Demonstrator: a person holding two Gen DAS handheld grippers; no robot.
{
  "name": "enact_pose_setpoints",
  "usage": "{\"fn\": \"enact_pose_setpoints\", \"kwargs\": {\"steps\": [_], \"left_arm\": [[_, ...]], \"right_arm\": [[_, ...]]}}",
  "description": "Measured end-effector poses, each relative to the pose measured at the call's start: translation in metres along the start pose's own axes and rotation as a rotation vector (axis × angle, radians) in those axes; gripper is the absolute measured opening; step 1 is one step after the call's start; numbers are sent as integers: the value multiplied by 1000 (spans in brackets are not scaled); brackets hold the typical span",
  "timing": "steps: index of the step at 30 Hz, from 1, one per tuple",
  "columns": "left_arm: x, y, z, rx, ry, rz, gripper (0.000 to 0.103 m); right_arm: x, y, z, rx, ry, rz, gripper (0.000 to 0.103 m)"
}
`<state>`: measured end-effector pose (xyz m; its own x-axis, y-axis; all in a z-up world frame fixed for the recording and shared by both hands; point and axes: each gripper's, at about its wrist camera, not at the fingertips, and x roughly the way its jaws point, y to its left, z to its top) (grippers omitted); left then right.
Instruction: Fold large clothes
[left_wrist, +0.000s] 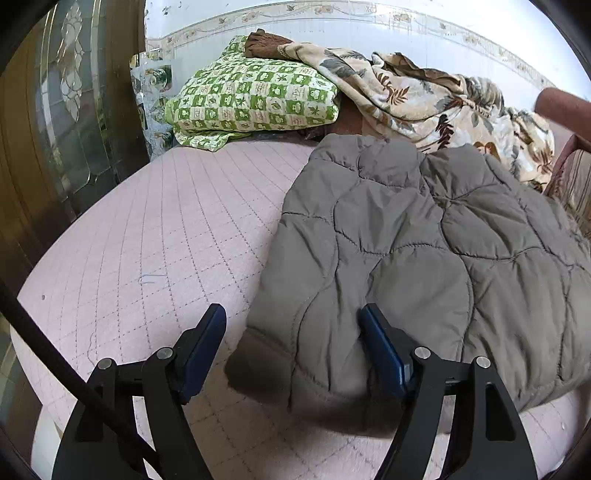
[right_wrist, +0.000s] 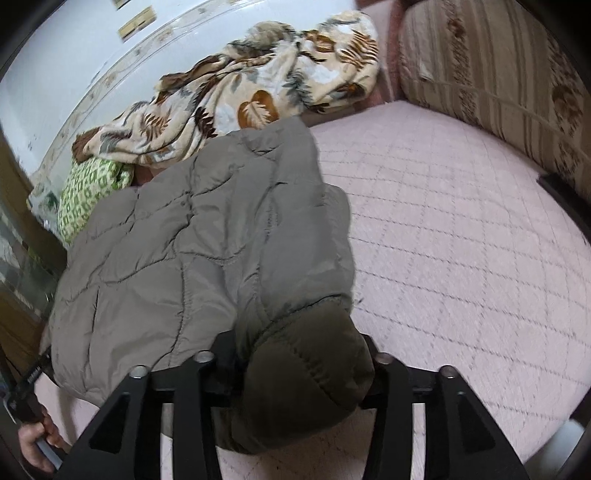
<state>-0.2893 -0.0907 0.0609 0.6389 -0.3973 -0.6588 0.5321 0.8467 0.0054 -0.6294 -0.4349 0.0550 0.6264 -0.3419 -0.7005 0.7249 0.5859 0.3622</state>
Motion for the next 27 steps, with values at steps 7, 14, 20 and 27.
{"fn": "enact_pose_setpoints", "kwargs": {"steps": [7, 14, 20, 27], "left_arm": [[-20, 23, -5, -68, 12, -24, 75], [-45, 25, 2, -72, -113, 86, 75], [-54, -7, 7, 8, -178, 12, 75], [-12, -36, 2, 75, -42, -17, 75]], "right_arm": [[-30, -13, -6, 67, -15, 29, 59], [-68, -9, -6, 41, -166, -38, 59], [-71, 25, -2, -97, -222, 4, 41], [-35, 29, -3, -119, -133, -39, 41]]}}
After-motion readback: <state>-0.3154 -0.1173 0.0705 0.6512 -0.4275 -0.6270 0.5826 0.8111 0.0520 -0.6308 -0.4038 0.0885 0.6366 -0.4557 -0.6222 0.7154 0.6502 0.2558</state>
